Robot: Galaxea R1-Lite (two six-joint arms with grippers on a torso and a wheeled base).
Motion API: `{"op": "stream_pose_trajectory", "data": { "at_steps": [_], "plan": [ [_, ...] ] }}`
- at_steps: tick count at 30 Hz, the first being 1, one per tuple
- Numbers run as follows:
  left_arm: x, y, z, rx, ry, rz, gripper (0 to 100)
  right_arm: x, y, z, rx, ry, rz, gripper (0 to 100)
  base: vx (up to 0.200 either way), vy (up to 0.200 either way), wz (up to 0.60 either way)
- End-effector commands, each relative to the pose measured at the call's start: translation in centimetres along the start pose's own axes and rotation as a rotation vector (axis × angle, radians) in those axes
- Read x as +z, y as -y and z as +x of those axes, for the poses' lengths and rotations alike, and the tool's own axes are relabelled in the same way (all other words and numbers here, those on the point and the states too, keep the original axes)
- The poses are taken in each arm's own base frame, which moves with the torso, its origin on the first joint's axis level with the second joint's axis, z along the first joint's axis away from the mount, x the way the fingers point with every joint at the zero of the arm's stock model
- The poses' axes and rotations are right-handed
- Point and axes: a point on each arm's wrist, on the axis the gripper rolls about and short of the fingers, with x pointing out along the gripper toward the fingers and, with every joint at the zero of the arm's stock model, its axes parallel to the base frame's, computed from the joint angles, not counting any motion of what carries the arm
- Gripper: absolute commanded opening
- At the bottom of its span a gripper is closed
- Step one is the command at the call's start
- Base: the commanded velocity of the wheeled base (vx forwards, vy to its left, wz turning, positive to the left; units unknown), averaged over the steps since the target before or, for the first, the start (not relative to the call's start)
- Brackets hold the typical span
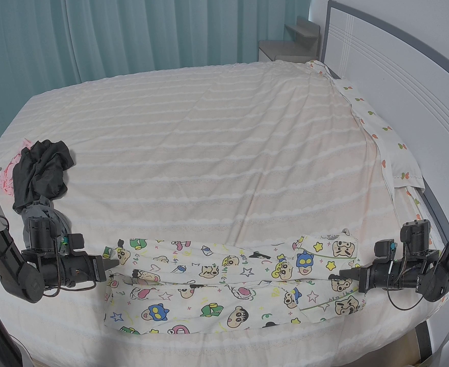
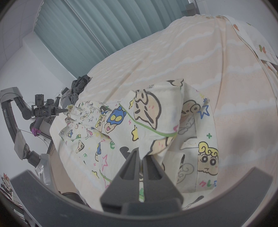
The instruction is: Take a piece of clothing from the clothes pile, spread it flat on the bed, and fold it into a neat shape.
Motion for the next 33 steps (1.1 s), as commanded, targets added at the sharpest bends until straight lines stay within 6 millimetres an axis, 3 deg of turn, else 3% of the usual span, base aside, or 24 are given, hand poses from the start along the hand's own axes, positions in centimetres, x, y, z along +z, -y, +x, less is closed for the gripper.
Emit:
{"op": "stream_pose_trajectory", "data": {
  "at_steps": [1,16,17,27,28,33],
  "plan": [
    [-0.2,-0.2,0.3,0.001,-0.010,-0.006,0,-0.3,-0.1,-0.3,-0.001,-0.010,-0.001,0,0.000,0.000,0.00],
    [-0.6,-0.4,0.6,0.004,-0.028,-0.017,0,-0.6,0.3,0.2,-0.007,-0.026,0.013,0,0.000,0.000,0.00],
    [-0.6,-0.5,0.6,0.004,-0.031,-0.018,100,-0.6,0.3,0.2,-0.007,-0.024,0.013,0,0.000,0.000,0.00],
    [-0.5,-0.7,0.8,0.008,-0.024,-0.019,100,-0.5,1.3,0.2,-0.035,-0.016,0.033,0,0.000,0.000,0.00],
    [-0.5,-0.7,0.7,0.008,-0.022,-0.018,100,-0.4,1.3,0.2,-0.036,-0.013,0.033,100,0.000,0.000,0.00],
    [-0.3,-0.8,0.7,0.011,-0.016,-0.020,100,-0.3,1.3,0.1,-0.037,-0.007,0.029,100,0.000,0.000,0.00]
  ]
}}
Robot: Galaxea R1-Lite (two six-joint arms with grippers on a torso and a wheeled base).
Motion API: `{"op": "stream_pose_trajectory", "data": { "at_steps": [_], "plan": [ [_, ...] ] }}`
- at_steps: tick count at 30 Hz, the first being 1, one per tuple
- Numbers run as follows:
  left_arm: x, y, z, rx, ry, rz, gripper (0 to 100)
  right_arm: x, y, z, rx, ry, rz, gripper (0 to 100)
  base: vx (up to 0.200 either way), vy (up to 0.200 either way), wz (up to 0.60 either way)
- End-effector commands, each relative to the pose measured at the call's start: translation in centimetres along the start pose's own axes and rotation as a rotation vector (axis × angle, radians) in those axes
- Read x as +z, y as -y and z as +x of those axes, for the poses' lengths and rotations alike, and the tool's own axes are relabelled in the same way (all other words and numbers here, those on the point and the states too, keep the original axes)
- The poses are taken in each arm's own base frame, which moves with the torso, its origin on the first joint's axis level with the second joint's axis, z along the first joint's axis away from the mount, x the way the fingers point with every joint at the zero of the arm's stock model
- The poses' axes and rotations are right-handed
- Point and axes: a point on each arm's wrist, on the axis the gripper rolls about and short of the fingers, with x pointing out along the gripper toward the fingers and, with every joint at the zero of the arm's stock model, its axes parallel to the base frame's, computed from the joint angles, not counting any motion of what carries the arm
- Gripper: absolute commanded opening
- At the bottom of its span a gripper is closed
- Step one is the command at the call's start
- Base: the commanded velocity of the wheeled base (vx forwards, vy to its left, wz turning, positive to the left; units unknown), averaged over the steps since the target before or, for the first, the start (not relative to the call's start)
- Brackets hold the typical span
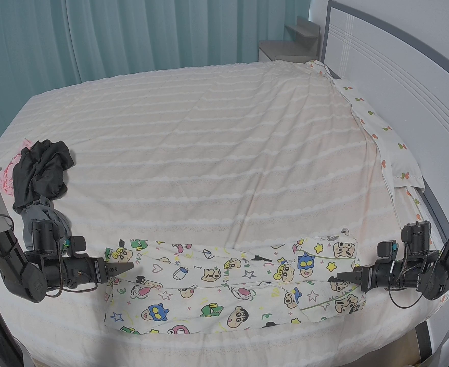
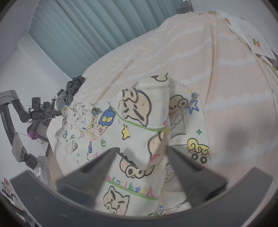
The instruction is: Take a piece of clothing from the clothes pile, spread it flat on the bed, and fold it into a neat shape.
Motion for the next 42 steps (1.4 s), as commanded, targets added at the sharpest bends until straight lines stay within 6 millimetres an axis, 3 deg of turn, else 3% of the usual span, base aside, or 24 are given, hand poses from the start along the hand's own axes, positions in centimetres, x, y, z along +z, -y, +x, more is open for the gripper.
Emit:
{"op": "stream_pose_trajectory", "data": {
  "at_steps": [1,14,16,21,29,36,37,42],
  "plan": [
    [0.2,-0.2,0.0,0.004,0.009,-0.003,100,0.0,0.0,0.0,-0.002,0.003,0.000,100,0.000,0.000,0.00],
    [2.1,-2.2,-0.7,-0.036,0.080,-0.096,100,0.6,0.4,-2.7,-0.052,0.092,0.002,100,0.000,0.000,0.00],
    [3.9,-2.3,-1.6,-0.139,0.124,-0.269,100,1.7,0.2,-4.2,-0.067,0.166,-0.017,100,0.000,0.000,0.00],
    [4.5,-2.4,-2.0,-0.220,0.121,-0.369,100,3.4,-0.6,-5.0,-0.057,0.238,-0.055,100,0.000,0.000,0.00],
    [4.6,-2.2,-2.3,-0.304,0.089,-0.424,100,5.3,-0.5,-2.2,-0.060,0.215,-0.063,100,0.000,0.000,0.00],
    [4.6,-2.3,-2.2,-0.301,0.092,-0.424,100,5.3,0.3,0.3,-0.053,0.162,-0.046,100,0.000,0.000,0.00],
    [4.6,-2.3,-2.2,-0.302,0.090,-0.425,100,5.1,0.3,0.5,-0.052,0.153,-0.044,0,0.000,0.000,0.00],
    [4.6,-2.4,-2.2,-0.300,0.091,-0.424,100,4.5,-0.1,1.1,-0.037,0.121,-0.044,0,0.000,0.000,0.00]
  ]
}}
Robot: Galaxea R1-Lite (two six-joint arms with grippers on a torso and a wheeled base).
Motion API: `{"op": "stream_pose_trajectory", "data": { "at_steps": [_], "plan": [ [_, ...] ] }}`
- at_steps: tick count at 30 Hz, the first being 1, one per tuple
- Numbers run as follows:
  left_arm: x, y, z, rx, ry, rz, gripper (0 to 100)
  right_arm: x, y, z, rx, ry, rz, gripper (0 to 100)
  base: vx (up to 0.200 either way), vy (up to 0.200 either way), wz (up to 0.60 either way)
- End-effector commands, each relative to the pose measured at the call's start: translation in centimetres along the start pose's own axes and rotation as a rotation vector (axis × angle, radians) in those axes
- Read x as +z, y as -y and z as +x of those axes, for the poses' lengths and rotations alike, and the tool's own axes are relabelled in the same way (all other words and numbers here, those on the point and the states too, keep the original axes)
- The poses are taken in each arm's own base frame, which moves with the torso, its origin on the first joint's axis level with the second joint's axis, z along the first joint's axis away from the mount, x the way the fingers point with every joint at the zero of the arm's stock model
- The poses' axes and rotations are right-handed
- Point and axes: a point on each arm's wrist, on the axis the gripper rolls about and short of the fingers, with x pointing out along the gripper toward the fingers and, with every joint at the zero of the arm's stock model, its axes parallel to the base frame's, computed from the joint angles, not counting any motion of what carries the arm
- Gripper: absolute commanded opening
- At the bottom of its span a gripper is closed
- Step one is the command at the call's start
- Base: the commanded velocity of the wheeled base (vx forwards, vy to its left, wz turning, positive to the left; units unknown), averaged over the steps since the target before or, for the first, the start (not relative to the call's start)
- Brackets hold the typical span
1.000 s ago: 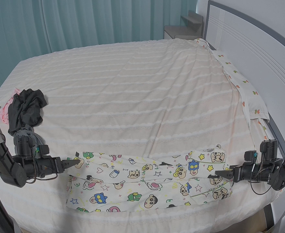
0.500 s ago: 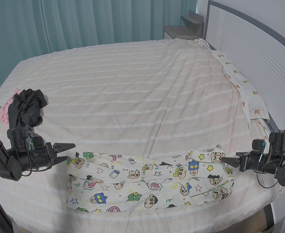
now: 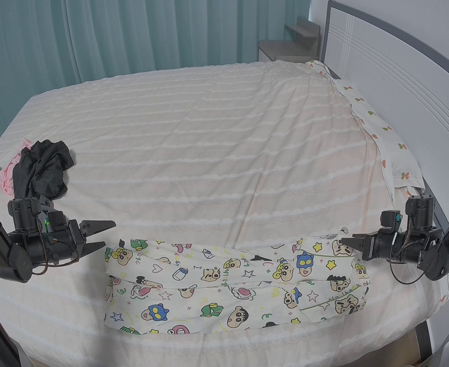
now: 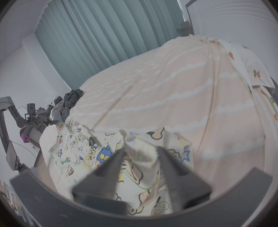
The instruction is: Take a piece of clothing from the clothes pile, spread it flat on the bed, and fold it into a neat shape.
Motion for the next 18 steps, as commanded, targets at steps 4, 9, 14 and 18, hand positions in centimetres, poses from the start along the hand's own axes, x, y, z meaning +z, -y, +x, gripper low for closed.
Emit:
{"op": "stream_pose_trajectory", "data": {
  "at_steps": [4,9,14,18],
  "plan": [
    [0.0,0.0,0.0,0.000,0.001,0.002,100,-1.0,-0.3,0.7,0.014,-0.039,0.004,0,0.000,0.000,0.00],
    [0.0,-0.1,0.0,0.000,0.000,0.002,100,-0.3,-1.0,0.1,0.033,-0.007,-0.021,0,0.000,0.000,0.00],
    [0.1,0.0,0.0,-0.001,0.002,0.006,100,0.5,-2.2,-0.6,0.078,0.027,-0.055,0,0.000,0.000,0.00],
    [0.1,0.0,0.0,-0.001,0.002,0.006,100,0.8,-3.0,-0.4,0.106,0.035,-0.075,0,0.000,0.000,0.00]
  ]
}}
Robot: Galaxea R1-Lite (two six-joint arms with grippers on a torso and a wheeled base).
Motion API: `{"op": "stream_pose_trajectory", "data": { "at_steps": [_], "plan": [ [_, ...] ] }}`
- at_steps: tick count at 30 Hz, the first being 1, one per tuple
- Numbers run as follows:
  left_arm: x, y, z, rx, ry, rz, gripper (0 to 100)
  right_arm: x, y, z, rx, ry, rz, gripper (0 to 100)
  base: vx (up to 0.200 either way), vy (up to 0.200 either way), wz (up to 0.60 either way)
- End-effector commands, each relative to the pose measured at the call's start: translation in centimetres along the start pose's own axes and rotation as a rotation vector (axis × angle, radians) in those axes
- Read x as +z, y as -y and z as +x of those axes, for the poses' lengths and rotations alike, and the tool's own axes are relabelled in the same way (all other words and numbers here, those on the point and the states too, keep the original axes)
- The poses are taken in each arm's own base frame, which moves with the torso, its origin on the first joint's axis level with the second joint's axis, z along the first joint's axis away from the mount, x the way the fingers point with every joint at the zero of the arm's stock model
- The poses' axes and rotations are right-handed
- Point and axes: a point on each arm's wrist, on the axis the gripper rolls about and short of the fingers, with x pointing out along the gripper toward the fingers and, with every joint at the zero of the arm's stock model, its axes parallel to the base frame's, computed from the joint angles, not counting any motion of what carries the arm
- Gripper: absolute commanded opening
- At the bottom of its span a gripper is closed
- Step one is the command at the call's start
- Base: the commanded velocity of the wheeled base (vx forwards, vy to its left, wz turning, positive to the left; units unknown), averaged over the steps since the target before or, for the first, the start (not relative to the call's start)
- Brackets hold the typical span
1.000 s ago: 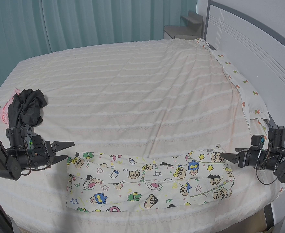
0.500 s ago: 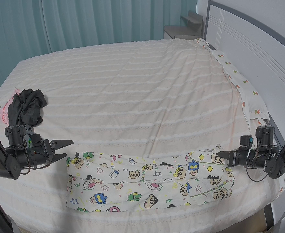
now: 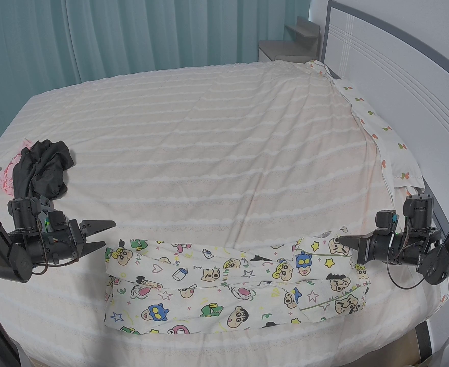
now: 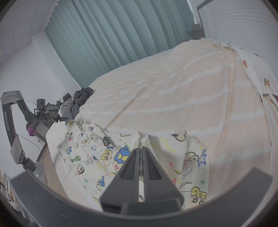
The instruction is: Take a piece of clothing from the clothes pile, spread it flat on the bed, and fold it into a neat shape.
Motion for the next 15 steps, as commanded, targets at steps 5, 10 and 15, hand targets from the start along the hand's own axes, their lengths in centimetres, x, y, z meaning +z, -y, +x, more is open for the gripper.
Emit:
{"op": "stream_pose_trajectory", "data": {
  "at_steps": [5,10,15],
  "plan": [
    [0.0,0.0,0.0,-0.001,0.002,0.003,100,1.5,-0.8,1.0,0.031,0.045,-0.040,0,0.000,0.000,0.00],
    [0.0,0.0,0.0,-0.001,0.002,0.003,100,1.4,0.3,2.7,-0.037,0.029,-0.026,0,0.000,0.000,0.00],
    [0.0,0.0,0.0,0.000,0.000,0.000,100,0.3,1.1,3.5,-0.066,-0.011,-0.004,0,0.000,0.000,0.00]
  ]
}}
